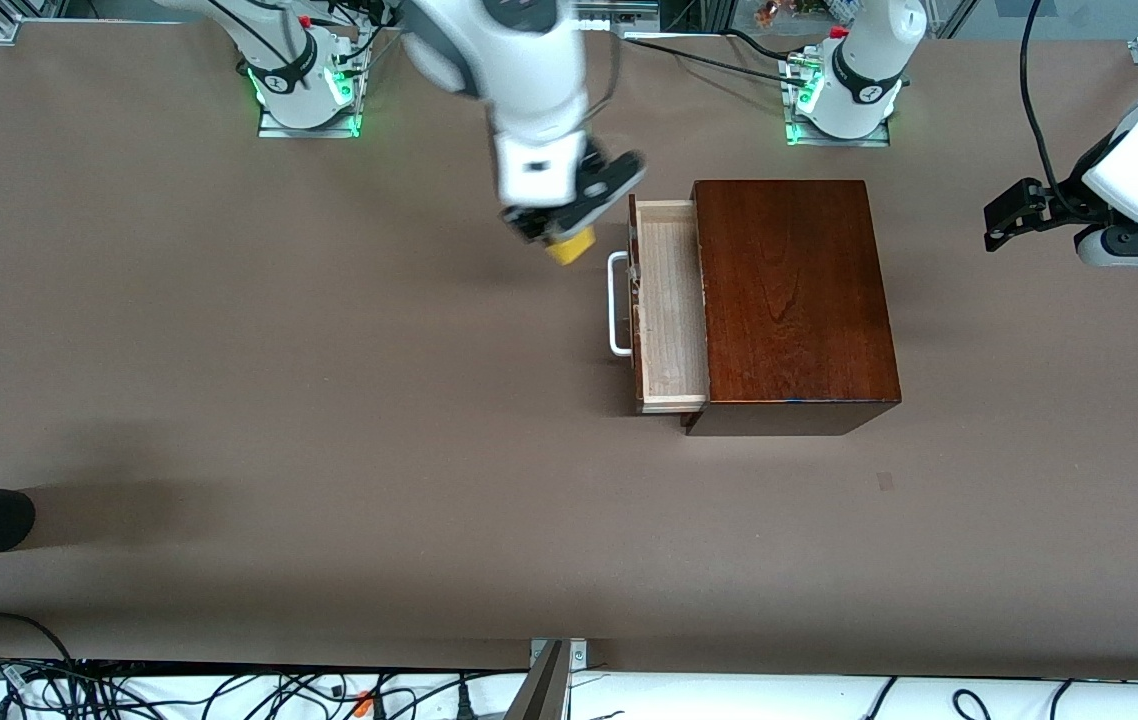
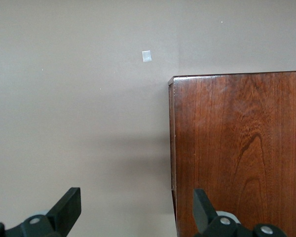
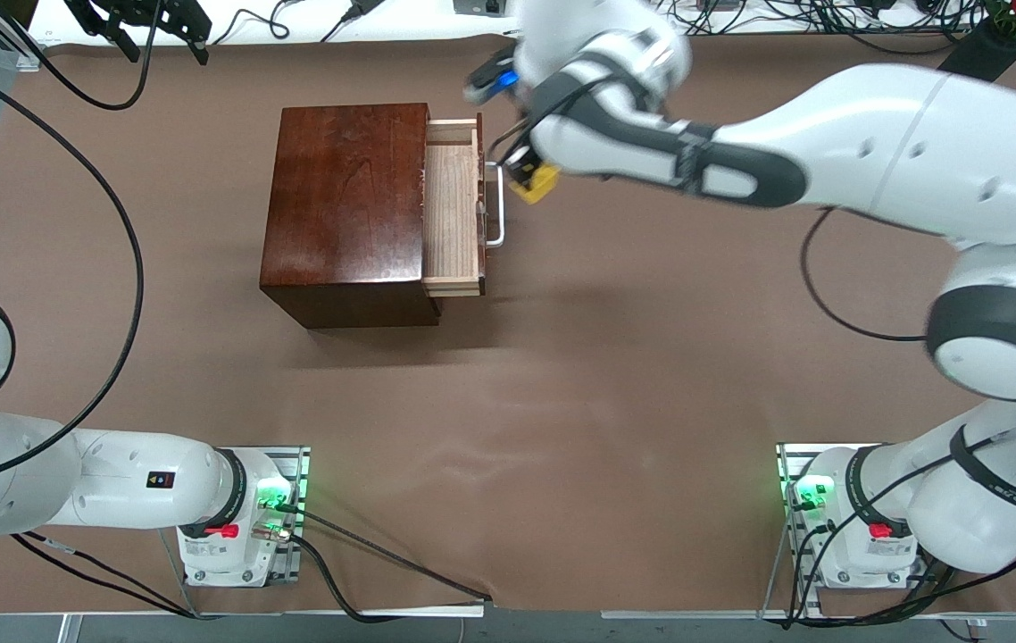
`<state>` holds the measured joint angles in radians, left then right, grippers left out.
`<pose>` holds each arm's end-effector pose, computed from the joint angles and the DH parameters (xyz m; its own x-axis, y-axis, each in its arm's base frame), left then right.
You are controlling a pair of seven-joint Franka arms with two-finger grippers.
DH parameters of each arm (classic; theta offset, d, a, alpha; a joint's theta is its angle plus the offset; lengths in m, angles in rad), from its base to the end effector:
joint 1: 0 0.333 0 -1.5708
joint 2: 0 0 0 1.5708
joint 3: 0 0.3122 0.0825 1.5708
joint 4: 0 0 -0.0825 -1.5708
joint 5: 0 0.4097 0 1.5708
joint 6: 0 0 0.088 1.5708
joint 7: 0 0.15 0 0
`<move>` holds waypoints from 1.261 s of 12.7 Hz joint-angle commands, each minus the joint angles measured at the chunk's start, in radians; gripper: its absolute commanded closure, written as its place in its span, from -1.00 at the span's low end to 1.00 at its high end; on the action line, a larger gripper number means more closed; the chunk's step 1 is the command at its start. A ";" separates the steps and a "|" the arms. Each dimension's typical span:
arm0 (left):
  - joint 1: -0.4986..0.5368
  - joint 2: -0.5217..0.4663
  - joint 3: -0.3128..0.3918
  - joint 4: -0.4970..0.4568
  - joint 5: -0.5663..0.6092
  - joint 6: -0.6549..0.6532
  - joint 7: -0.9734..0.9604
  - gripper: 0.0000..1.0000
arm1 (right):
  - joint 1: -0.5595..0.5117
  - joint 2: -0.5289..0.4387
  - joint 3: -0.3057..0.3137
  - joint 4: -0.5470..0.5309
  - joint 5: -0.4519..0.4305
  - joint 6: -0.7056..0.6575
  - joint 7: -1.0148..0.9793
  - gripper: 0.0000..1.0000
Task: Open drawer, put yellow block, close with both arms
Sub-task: 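Carry the yellow cube with the right gripper into the open drawer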
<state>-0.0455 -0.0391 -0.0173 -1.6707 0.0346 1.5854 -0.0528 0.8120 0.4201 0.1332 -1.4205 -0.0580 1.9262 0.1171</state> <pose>0.5644 -0.0305 0.5518 0.9990 -0.0104 -0.0443 -0.0121 -0.9992 -0.0376 0.4369 0.5722 0.4149 0.6710 0.7361 0.0888 0.7395 -0.6731 -0.0087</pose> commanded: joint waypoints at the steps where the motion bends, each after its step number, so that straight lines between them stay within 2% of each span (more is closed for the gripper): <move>1: 0.001 -0.013 0.002 0.002 -0.019 -0.015 0.021 -1.00 | 0.076 0.152 -0.011 0.210 -0.069 -0.026 -0.033 0.60; 5: 0.001 -0.013 0.002 0.002 -0.019 -0.015 0.021 -1.00 | 0.138 0.265 -0.012 0.336 -0.135 -0.019 -0.133 0.59; 8: 0.001 -0.012 0.002 0.002 -0.019 -0.015 0.021 -1.00 | 0.154 0.284 -0.014 0.341 -0.141 -0.007 -0.209 0.60; 10: 0.001 -0.013 0.002 0.002 -0.019 -0.015 0.019 -1.00 | 0.156 0.304 -0.014 0.339 -0.186 0.017 -0.267 0.60; 16: 0.001 -0.012 0.002 0.002 -0.019 -0.015 0.021 -1.00 | 0.154 0.376 -0.018 0.339 -0.190 0.095 -0.412 0.60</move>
<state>-0.0455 -0.0391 -0.0173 -1.6706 0.0346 1.5851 -0.0528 0.9579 0.7649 0.1235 -1.1224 -0.2332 2.0095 -0.2573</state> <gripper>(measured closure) 0.000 0.454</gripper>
